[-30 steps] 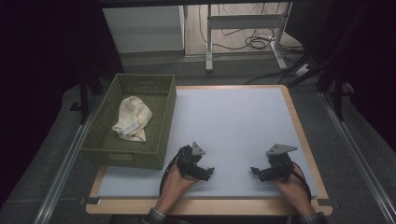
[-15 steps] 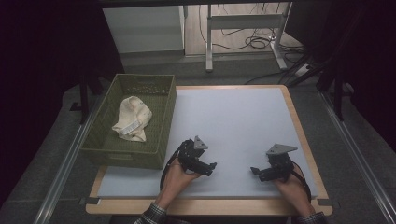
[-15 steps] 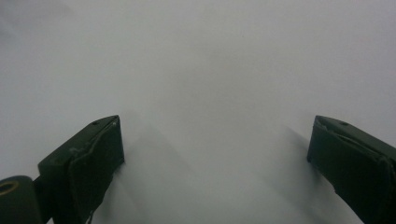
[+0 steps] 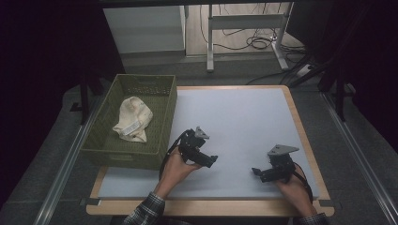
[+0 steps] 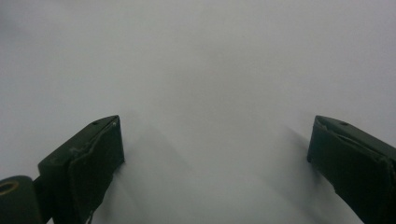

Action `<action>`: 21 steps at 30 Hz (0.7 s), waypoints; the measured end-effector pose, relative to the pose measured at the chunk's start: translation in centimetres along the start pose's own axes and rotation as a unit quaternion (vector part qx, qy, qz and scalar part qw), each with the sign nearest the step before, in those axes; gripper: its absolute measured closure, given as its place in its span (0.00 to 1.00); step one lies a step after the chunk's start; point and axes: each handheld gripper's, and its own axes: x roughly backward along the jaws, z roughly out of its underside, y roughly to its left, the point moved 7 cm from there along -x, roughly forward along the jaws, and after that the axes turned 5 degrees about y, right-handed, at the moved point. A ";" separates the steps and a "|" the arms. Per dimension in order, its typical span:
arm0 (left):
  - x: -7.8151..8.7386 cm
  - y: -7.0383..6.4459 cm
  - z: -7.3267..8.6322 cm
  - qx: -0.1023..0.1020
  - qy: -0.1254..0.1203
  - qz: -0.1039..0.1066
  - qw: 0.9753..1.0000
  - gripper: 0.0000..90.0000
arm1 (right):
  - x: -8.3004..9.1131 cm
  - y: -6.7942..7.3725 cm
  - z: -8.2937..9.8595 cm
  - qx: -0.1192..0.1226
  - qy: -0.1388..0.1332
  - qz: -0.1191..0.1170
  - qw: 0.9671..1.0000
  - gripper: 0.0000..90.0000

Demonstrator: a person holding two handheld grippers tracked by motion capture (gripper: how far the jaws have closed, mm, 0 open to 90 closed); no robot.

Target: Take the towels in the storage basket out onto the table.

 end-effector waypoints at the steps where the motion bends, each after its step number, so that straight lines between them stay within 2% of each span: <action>1: 0.1 0.1 -0.2 0.000 0.001 0.000 1.000 0.03 | 0.0 0.0 0.0 0.000 0.000 0.000 1.000 0.04; 6: 0.7 0.8 -1.3 0.000 0.010 0.007 1.000 0.02 | 0.0 0.0 0.0 -0.001 0.000 0.000 1.000 0.04; 11: 1.4 1.4 -2.5 -0.013 0.024 0.005 1.000 0.00 | 0.0 0.0 0.0 0.000 0.000 0.000 1.000 0.04; 18: 2.5 2.4 -3.7 -0.007 0.016 0.004 1.000 0.00 | 0.0 0.0 0.0 0.001 0.000 0.001 1.000 0.04; 21: 3.1 3.2 -4.4 -0.005 0.013 -0.005 1.000 0.00 | 0.0 0.0 0.0 0.001 0.000 0.000 1.000 0.04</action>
